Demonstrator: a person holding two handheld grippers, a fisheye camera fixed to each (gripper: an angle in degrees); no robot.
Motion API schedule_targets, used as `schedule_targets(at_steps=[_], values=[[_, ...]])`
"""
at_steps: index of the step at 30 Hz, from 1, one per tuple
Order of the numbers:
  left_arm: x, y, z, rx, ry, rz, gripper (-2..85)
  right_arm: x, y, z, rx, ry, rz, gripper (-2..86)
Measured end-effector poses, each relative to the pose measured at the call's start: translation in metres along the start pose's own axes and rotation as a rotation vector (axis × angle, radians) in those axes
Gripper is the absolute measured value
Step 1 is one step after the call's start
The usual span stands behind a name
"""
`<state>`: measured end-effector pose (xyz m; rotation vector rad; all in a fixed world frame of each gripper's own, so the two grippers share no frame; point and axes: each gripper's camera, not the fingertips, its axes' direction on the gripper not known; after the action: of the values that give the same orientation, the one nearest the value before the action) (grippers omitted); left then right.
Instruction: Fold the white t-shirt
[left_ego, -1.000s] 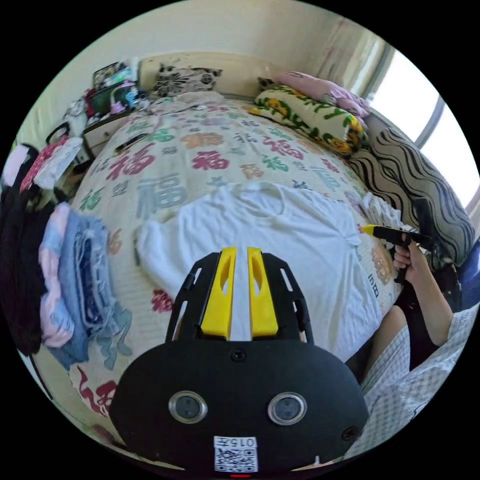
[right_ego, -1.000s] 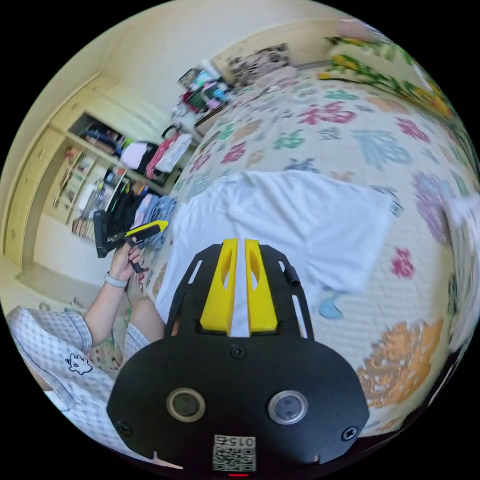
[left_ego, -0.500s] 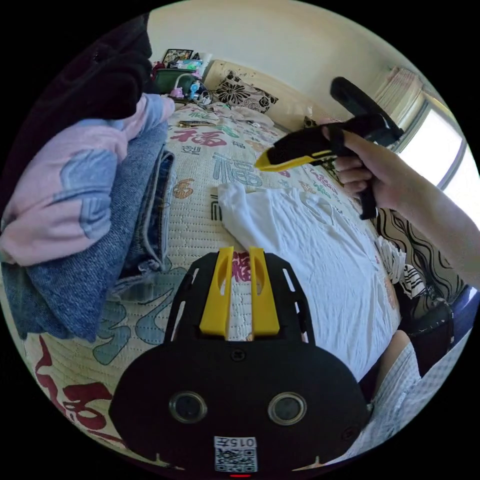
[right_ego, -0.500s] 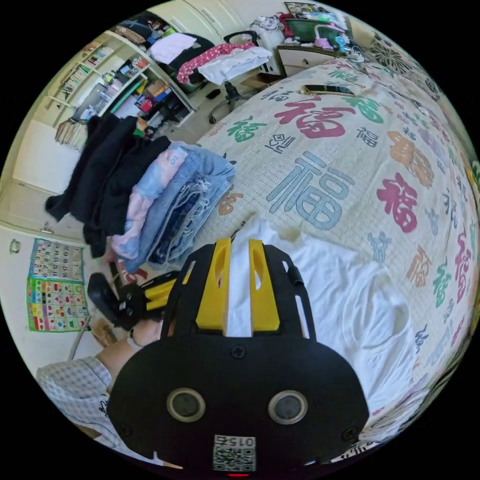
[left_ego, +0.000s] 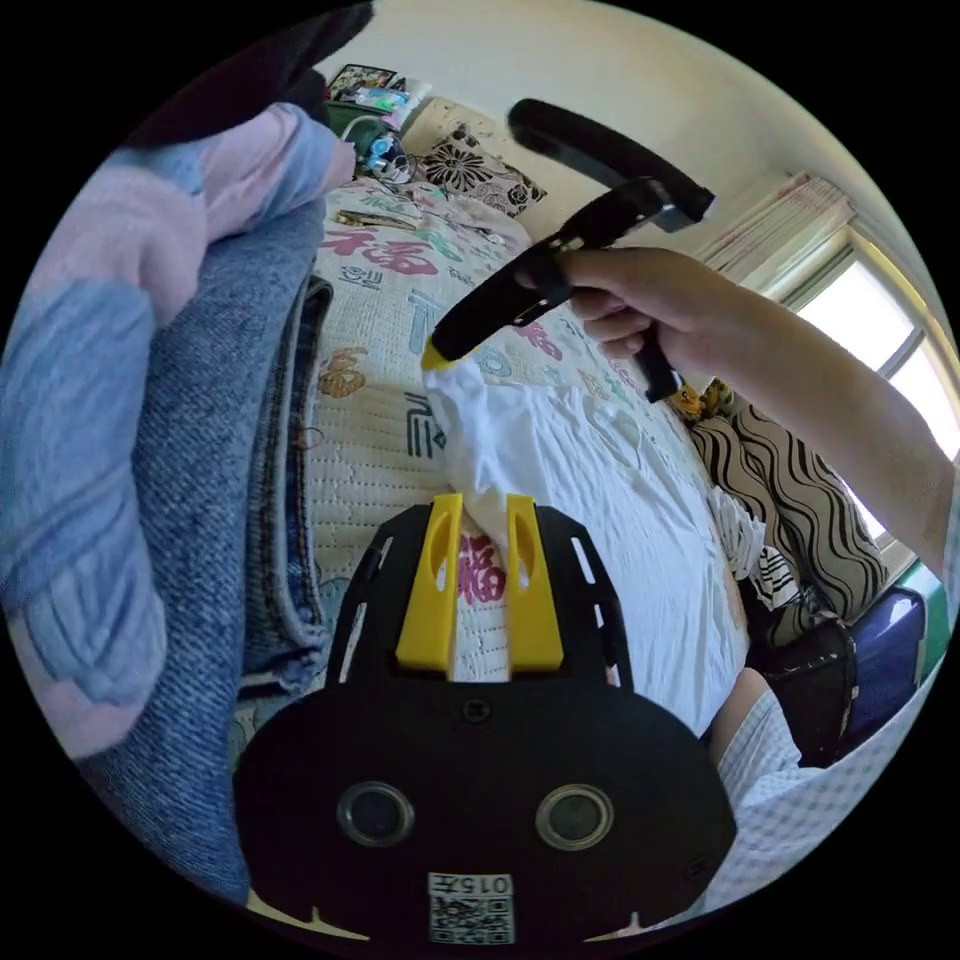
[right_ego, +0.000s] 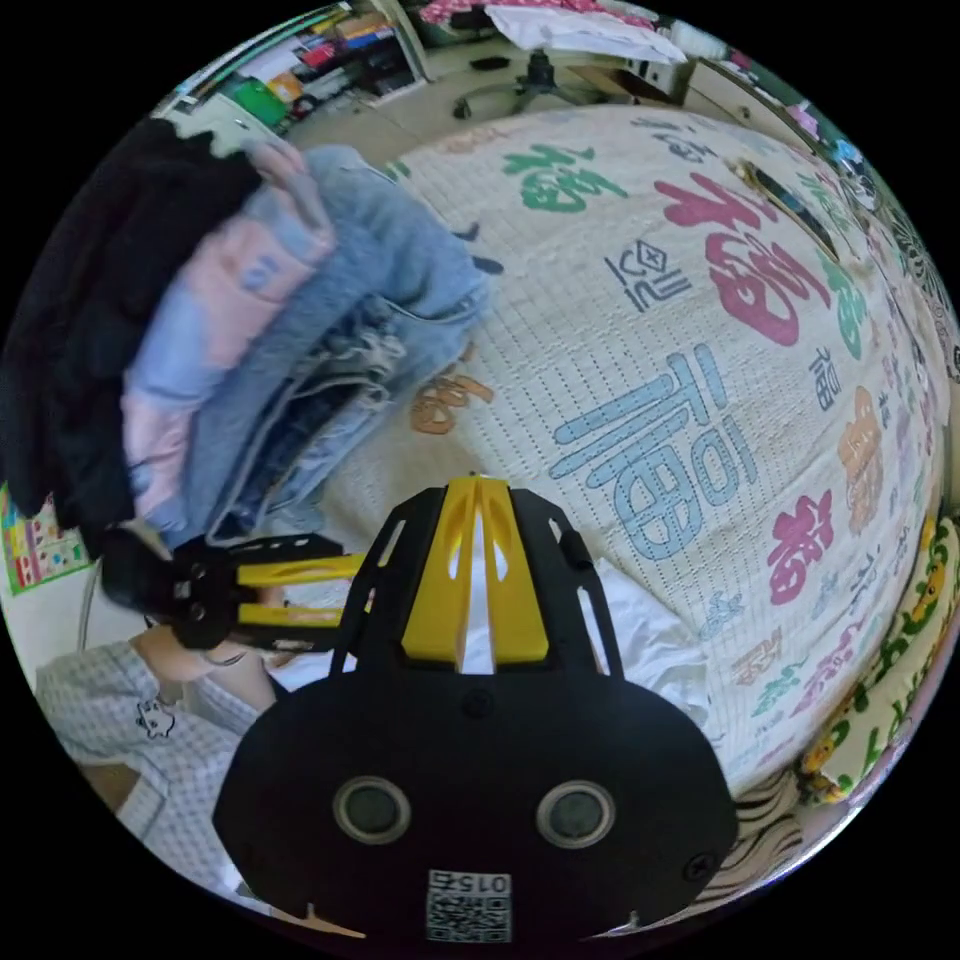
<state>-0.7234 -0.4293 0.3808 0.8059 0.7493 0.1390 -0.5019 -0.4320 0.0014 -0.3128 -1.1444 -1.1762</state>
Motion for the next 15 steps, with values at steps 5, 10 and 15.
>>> schedule_targets(at_steps=[5,10,15], values=[[0.007,0.000,-0.049,0.101,0.006,0.014,7.9,0.009,0.025,-0.021,0.165,-0.173,-0.092,-0.8],[0.006,-0.002,-0.079,0.149,0.182,0.039,9.4,0.025,0.048,-0.022,0.232,-0.360,-0.145,-0.5],[0.007,-0.003,-0.101,0.188,0.312,0.066,9.5,0.032,0.062,-0.015,0.236,-0.399,-0.186,-0.4]])
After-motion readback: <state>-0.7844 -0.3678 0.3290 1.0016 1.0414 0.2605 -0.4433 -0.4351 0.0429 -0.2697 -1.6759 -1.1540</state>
